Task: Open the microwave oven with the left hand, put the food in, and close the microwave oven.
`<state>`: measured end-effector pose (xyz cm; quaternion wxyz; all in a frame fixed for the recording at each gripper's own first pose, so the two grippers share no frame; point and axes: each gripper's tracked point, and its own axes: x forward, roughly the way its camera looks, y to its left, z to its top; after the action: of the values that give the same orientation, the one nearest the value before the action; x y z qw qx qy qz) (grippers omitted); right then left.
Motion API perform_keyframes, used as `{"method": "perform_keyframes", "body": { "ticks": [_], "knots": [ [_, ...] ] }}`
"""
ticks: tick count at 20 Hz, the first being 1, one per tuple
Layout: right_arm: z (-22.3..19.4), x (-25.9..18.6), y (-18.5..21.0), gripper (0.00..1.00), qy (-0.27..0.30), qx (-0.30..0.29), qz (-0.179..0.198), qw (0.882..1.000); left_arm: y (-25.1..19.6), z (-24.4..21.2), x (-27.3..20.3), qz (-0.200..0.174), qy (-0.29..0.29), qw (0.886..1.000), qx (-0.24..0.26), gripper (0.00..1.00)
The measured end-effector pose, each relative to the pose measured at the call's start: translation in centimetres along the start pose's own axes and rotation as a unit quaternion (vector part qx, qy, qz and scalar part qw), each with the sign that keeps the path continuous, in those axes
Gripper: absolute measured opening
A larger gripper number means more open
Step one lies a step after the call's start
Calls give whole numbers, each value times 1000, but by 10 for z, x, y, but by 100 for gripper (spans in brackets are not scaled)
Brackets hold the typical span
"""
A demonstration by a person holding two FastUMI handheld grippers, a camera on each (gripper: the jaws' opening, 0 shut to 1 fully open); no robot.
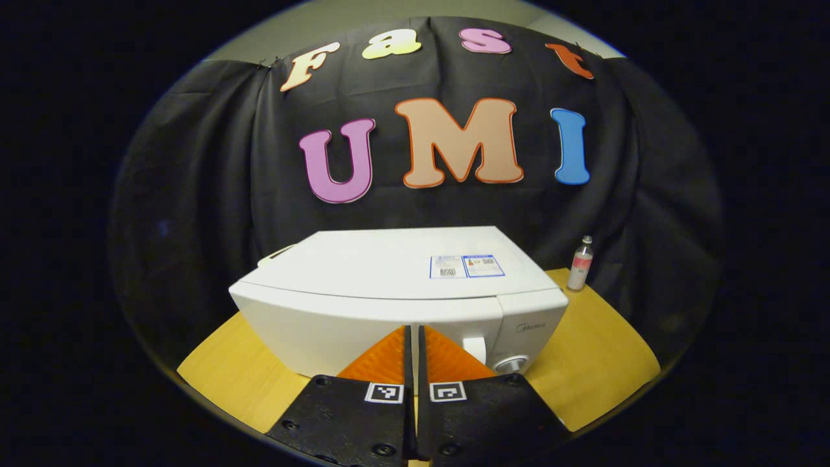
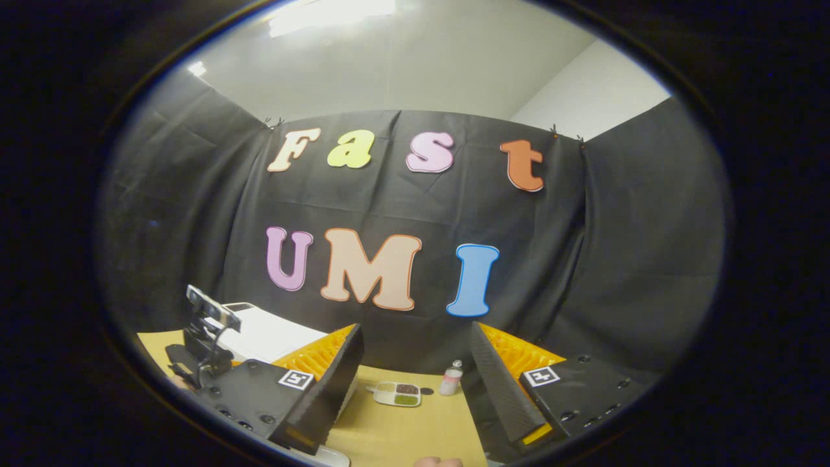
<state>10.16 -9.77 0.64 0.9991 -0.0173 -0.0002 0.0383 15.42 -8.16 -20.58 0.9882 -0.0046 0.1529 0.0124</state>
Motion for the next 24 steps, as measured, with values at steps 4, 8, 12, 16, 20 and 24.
{"method": "perform_keyframes", "body": {
  "ticks": [4, 8, 12, 16, 20, 24],
  "knots": [
    [2, -9, 16, 96, 4, 3, -7, 1000, 6, 57, -51, -21, -54, 998, -30, 0],
    [9, -22, 35, 96, 2, 8, -15, 1000, 34, 95, -96, -4, -88, 996, -13, 0],
    [10, -41, 55, 96, 6, 8, -28, 1000, 50, 111, -134, -20, -107, 994, -16, 1],
    [6, -57, 71, 97, 19, 14, -40, 999, 58, 135, -162, -56, -140, 989, -5, 17],
    [8, -67, 82, 96, 26, 8, -43, 999, 75, 146, -183, -41, -154, 987, 10, 98],
    [13, -75, 87, 96, 25, 12, -48, 998, 72, 157, -187, -43, -166, 985, 19, 96]
  ]
}}
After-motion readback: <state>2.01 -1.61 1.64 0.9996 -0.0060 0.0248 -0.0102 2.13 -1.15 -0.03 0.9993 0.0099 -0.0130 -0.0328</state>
